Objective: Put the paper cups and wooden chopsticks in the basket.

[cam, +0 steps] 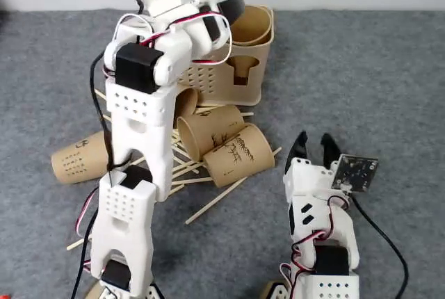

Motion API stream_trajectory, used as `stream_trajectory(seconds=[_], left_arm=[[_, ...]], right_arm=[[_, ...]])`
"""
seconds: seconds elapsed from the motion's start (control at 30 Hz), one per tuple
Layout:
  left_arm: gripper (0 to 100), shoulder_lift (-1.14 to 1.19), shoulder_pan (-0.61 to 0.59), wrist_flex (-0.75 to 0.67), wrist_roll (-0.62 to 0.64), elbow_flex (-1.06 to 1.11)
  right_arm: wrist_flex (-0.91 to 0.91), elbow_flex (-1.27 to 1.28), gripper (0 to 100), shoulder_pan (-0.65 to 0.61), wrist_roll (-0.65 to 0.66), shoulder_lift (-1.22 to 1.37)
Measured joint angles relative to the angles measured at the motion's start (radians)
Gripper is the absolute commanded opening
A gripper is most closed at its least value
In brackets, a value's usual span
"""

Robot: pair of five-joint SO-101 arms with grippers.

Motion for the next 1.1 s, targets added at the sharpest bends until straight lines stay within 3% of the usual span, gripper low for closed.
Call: stream_trajectory(seconds=[0.27, 0.47, 0.63, 0.83, 0.93, 1.1], left_arm=[[25, -0.279, -0.092, 0.008, -0.074, 0.110], [25, -0.411, -0.172, 0.008, -0.121, 0.232], [25, -0.574, -0.175, 0.008, -0.348, 0.390], [25, -0.852, -0.175, 0.008, -0.600, 0.772], [25, -1.003, -0.175, 0.008, -0.621, 1.023], [25, -1.218, -0.175, 0.008, -0.626, 1.370]], right_arm=[[-0.097, 0.000, 18.9, -0.009, 0.031, 0.000], [-0.077, -0.160, 18.9, -0.012, 0.043, 0.000], [-0.054, -0.361, 19.1, -0.009, 0.120, 0.109], [-0.043, -0.686, 19.0, -0.014, 0.224, 0.427], [0.021, -0.853, 19.3, -0.014, 0.232, 0.640], [0.295, -1.106, 19.4, -0.040, 0.230, 0.965]])
